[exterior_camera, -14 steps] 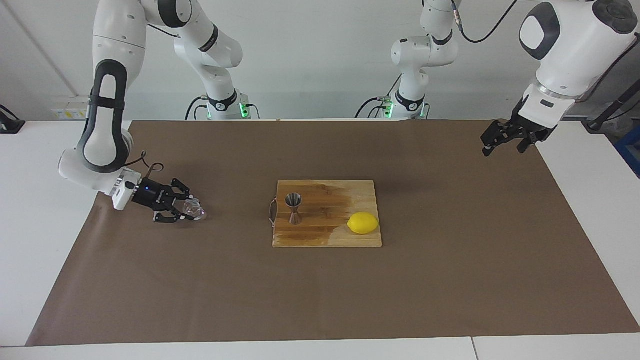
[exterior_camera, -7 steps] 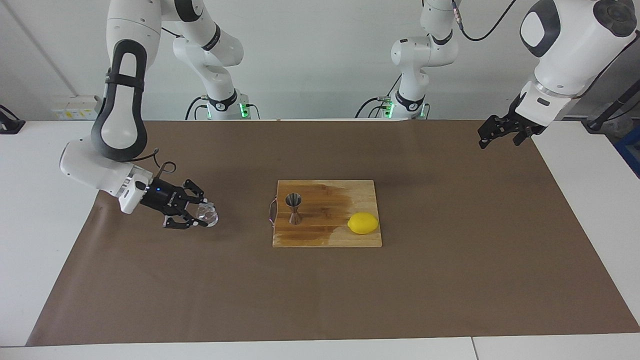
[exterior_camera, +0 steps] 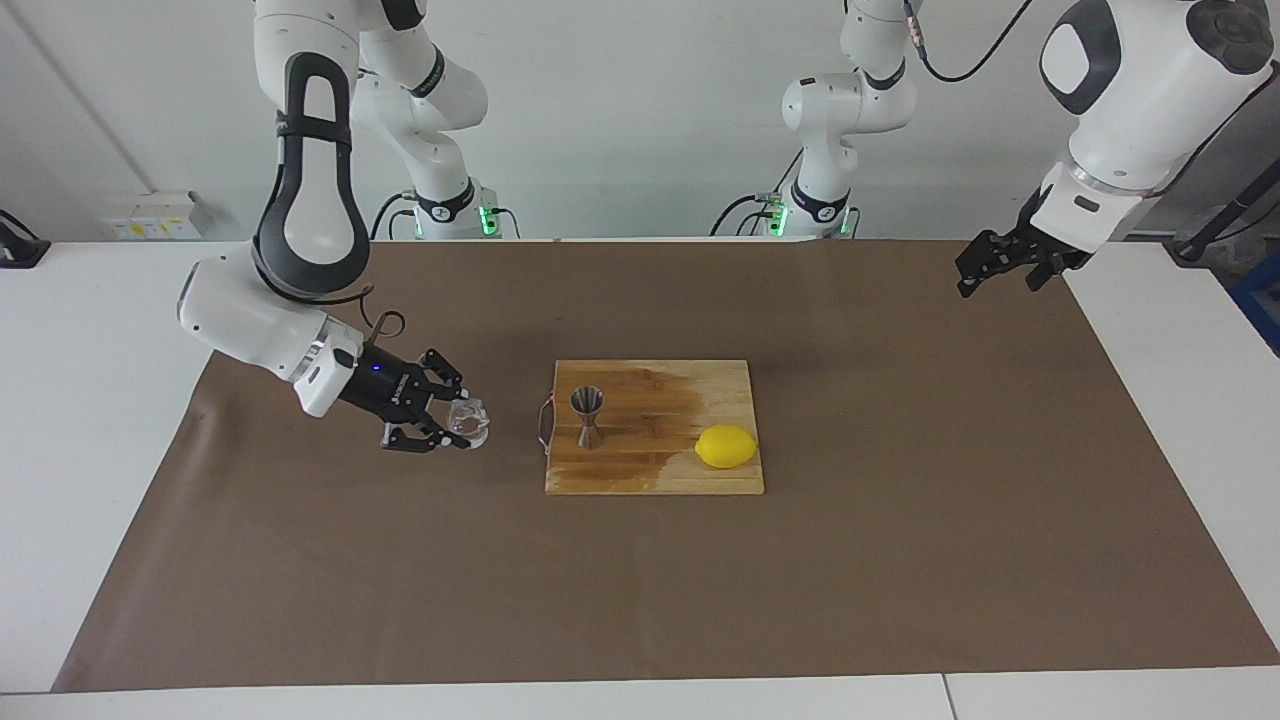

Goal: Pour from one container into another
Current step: 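Lift the glass with the right gripper over the metal cup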

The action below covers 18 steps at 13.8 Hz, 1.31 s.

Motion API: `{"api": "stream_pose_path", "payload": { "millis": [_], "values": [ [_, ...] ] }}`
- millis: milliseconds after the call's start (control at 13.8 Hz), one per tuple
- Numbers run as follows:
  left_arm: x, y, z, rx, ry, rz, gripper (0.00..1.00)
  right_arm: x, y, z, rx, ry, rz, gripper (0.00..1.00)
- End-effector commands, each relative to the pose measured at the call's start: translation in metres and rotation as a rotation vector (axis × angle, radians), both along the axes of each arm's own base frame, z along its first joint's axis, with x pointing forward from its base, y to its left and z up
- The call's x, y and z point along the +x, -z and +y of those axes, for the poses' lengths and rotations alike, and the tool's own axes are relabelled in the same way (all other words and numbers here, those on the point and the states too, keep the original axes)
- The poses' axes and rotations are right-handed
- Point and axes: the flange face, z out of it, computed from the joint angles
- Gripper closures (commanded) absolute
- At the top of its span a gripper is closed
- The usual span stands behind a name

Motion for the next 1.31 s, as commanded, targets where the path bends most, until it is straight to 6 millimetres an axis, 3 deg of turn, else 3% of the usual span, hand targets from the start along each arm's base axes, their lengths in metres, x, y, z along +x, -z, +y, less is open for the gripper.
{"api": "stream_pose_path", "payload": {
  "millis": [0,582,1236],
  "values": [
    [-0.009,-0.002,0.002,0.013,-0.011,0.006,0.00,-0.007,-0.016,0.019,-0.062,0.012,0.024,1.00],
    [-0.009,-0.002,0.002,0.013,-0.011,0.006,0.00,-0.019,-0.024,0.080,-0.111,0.030,0.076,1.00],
    [-0.009,-0.002,0.002,0.013,-0.011,0.005,0.00,-0.030,-0.034,0.112,-0.237,0.060,0.151,1.00]
  ]
}}
